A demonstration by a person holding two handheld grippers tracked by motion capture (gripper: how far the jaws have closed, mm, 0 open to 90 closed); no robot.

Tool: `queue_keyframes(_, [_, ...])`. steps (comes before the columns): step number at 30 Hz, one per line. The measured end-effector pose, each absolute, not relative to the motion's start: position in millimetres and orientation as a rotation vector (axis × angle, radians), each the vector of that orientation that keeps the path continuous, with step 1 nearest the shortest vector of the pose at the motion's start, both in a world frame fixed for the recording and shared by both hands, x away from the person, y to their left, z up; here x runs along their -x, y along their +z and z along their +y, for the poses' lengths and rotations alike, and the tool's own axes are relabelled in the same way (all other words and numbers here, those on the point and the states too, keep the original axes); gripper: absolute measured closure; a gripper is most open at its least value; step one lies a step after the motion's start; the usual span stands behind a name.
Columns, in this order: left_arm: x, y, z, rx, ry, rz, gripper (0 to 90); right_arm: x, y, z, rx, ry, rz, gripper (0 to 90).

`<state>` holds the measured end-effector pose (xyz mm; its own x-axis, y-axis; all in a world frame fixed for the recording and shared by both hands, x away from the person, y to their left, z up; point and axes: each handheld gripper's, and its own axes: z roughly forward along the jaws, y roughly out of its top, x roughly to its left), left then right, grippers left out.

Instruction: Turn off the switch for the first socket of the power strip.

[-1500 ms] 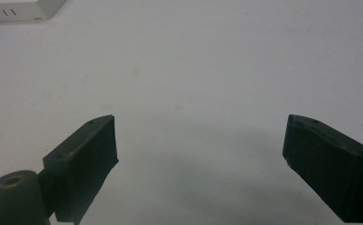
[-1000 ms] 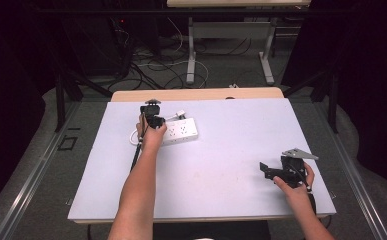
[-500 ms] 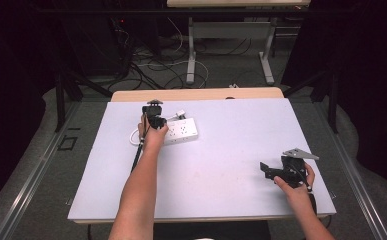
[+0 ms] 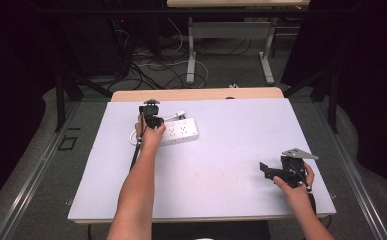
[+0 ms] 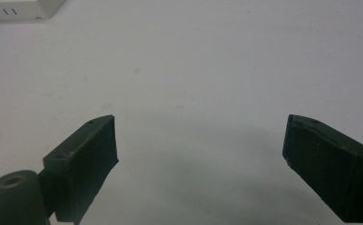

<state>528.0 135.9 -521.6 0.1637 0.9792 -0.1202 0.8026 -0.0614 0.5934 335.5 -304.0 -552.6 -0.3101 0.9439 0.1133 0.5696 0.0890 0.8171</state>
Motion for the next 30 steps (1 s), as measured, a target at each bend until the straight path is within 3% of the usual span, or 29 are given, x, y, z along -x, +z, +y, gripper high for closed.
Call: queue_keyframes(30, [-524.4,-526.0,143.3,-1.881,0.449,1.666,90.0,-335.8,-552.6,-304.5,-1.493,1.118,1.92,9.8])
